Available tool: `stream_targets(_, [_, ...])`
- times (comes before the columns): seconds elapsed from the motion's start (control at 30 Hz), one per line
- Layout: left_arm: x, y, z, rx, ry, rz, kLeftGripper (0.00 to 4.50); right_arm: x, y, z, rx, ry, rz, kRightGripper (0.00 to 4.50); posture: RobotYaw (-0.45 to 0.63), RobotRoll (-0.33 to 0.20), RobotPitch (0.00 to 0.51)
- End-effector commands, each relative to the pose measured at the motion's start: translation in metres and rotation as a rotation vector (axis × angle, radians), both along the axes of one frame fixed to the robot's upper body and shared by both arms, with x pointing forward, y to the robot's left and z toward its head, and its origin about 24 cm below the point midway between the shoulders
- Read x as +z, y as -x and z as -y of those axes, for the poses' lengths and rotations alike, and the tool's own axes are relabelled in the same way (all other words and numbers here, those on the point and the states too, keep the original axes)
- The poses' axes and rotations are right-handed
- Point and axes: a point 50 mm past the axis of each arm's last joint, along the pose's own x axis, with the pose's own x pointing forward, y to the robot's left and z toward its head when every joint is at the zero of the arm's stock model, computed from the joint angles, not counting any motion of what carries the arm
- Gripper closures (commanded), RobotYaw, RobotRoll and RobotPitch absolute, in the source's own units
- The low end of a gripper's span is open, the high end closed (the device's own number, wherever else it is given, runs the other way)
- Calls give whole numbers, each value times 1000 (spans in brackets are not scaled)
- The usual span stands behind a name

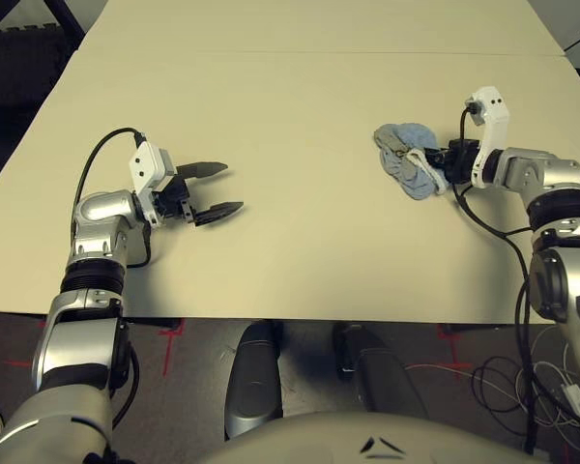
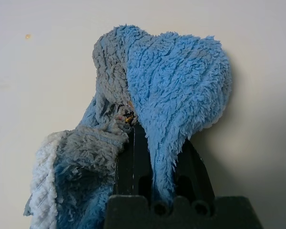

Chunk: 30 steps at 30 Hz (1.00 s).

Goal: Wipe the water off the table with a rag.

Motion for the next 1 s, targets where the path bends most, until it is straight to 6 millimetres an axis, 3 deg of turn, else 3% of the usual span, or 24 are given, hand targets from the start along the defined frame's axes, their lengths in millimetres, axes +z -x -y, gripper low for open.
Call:
stream_targets(0.03, [-3,-1,3,-23,-19,-9,0,-12,6,13,-61,31,-52,4318,-11,0,199])
stream_targets(0.43, [7,-4,14,-86,-24,21,0,-14,4,3,-36,17,-48,4320,-17,0,192])
stream_targets(0.6, [8,-5,15,-86,-23,26,0,-5,4,11,-49,-1,-30,4320,-11,0,190])
stream_targets(0.8, [16,-11,12,-14,52,30,0,48,6,19,11,-242,98,4321,13,0,189])
stream_targets(1.0, [24,-14,5,60,113,34,0,77,26,42,37,-223,132,4321,36,0,198])
